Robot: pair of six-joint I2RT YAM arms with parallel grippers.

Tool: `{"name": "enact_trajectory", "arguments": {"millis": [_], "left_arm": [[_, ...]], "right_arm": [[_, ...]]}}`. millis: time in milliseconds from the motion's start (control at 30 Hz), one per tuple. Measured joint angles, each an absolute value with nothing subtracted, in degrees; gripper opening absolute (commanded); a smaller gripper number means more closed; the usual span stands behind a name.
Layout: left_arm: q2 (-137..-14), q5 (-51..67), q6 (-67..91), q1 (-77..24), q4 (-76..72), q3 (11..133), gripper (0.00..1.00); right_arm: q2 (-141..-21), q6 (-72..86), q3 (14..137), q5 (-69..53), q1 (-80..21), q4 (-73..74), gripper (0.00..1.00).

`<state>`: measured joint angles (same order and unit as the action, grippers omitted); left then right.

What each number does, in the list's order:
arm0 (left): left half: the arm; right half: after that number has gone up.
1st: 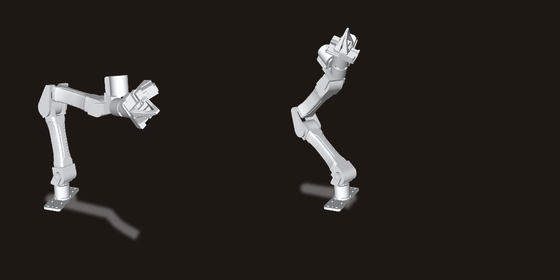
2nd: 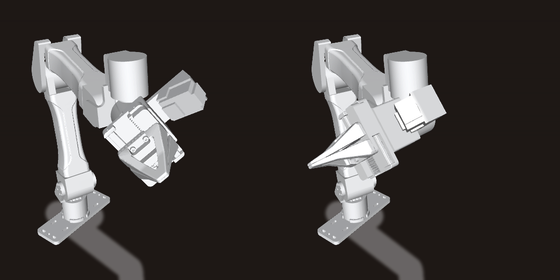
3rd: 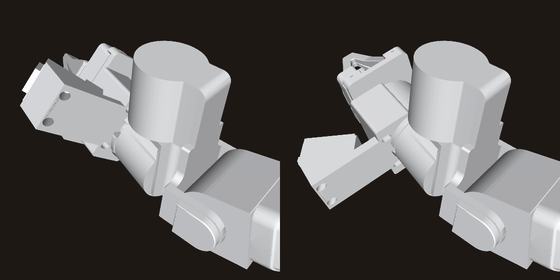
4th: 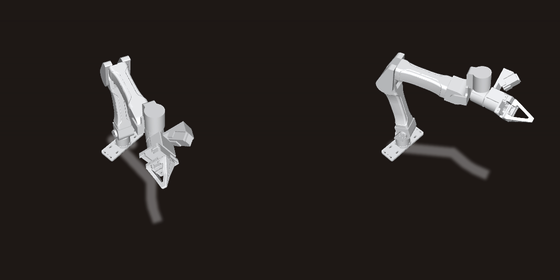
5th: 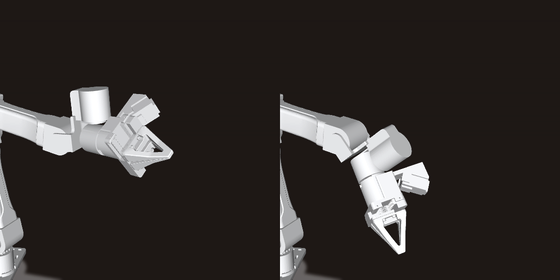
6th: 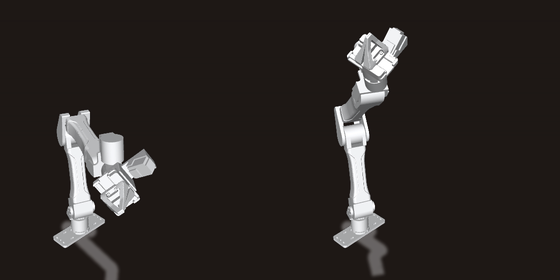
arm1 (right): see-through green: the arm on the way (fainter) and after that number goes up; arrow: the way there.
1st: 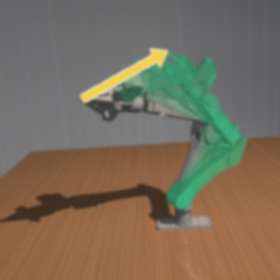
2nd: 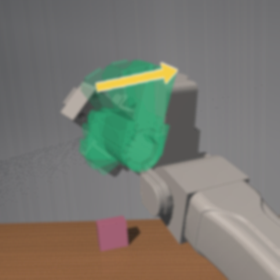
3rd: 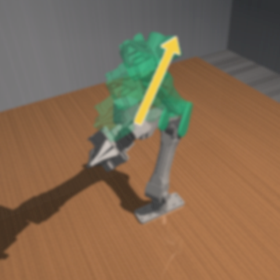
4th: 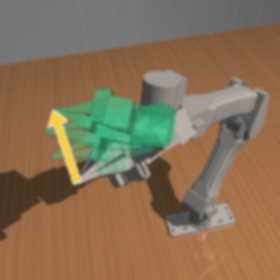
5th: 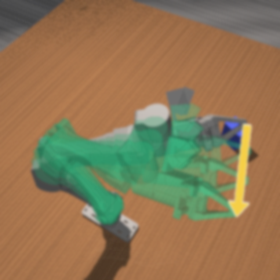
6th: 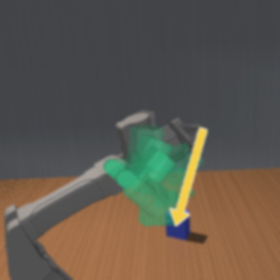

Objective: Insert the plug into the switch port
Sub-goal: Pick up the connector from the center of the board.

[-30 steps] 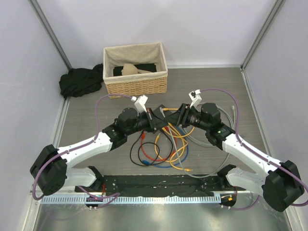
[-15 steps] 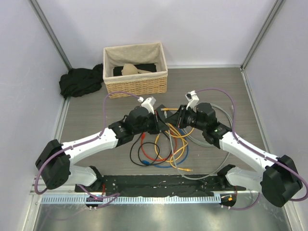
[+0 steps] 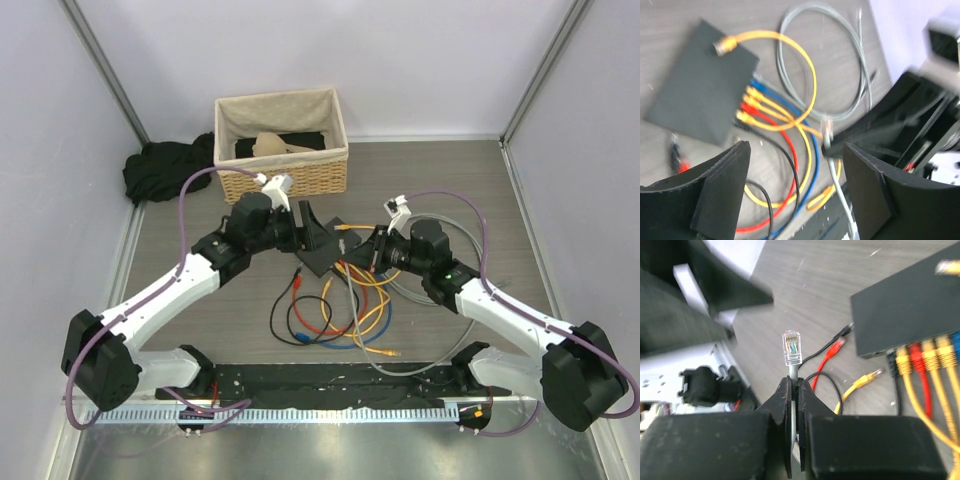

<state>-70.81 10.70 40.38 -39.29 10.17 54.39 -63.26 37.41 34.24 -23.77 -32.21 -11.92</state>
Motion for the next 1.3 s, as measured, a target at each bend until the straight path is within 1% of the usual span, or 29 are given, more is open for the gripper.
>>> {"name": "enact_trajectory", "arguments": {"millis": [100, 233, 333, 433, 533, 600, 633, 800, 867, 900, 933, 1000, 1033, 1133, 1167, 1233, 1267, 1300], "left_arm": [[-71.37, 15.05, 40.4, -35.77, 7.31, 54.39, 0.79], [-75.07, 22.2, 41.71, -35.62, 0.91, 54.39, 0.76], [-78.54, 26.22, 43.42, -35.73, -3.33, 54.17, 0.72], [-81.06, 28.99, 45.78, -35.73, -7.57, 52.99, 0.63], [-82.7, 31.24, 48.1, -35.73, -11.51, 51.4, 0.6], [-83.46, 32.42, 49.63, -35.73, -13.52, 50.72, 0.53], [-83.7, 32.91, 50.5, -35.73, -14.33, 50.5, 0.48], [-83.79, 34.61, 54.76, -35.73, -20.27, 48.64, 0.38], [-83.79, 34.96, 56.42, -35.73, -22.28, 47.92, 0.29], [-83.79, 35.18, 57.19, -35.73, -23.27, 47.53, 0.27], [-83.79, 35.42, 58.13, -35.73, -24.05, 47.29, 0.22], [-83.94, 35.75, 59.13, -35.73, -25.12, 46.87, 0.16], [-84.05, 36.05, 59.79, -35.68, -25.85, 46.54, 0.1], [-84.25, 36.58, 61.3, -35.53, -27.92, 45.78, 0.0], [-84.25, 36.69, 61.6, -35.53, -28.47, 45.45, 0.0], [-84.23, 36.62, 62.0, -35.55, -28.88, 44.93, 0.0], [-84.14, 36.51, 62.22, -35.57, -28.73, 44.73, 0.0], [-83.9, 36.23, 62.35, -35.57, -28.18, 44.66, 0.0]], "right_arm": [[-63.26, 39.38, 31.92, -26.89, -31.59, -14.72, 0.01], [-63.26, 40.91, 31.09, -29.32, -31.24, -16.64, 0.01], [-63.26, 41.21, 31.09, -30.41, -31.24, -17.56, 0.01], [-63.26, 42.13, 30.94, -31.11, -31.11, -18.85, 0.01], [-63.26, 42.87, 30.79, -31.33, -30.96, -19.77, 0.01], [-63.11, 43.35, 30.55, -31.44, -30.81, -20.23, 0.01], [-62.96, 43.55, 30.37, -31.46, -30.63, -20.32, 0.01], [-62.35, 44.25, 29.65, -31.66, -30.02, -21.47, 0.01], [-62.26, 44.82, 29.19, -31.73, -29.78, -22.15, 0.01], [-62.26, 45.06, 28.97, -31.83, -29.71, -22.5, 0.01], [-62.26, 45.25, 28.77, -31.9, -29.67, -22.7, 0.01], [-62.15, 45.74, 28.32, -32.45, -29.5, -23.75, 0.01], [-62.06, 45.98, 28.21, -32.58, -29.45, -24.1, 0.01], [-61.98, 46.59, 27.75, -33.01, -29.17, -25.08, 0.01], [-61.89, 46.74, 27.59, -33.17, -29.12, -25.26, 0.01], [-61.67, 46.72, 27.35, -33.21, -29.12, -25.15, 0.05], [-61.49, 46.61, 27.33, -33.1, -29.12, -24.73, 0.15], [-61.32, 46.19, 27.33, -32.93, -29.12, -24.14, 0.2]]}}
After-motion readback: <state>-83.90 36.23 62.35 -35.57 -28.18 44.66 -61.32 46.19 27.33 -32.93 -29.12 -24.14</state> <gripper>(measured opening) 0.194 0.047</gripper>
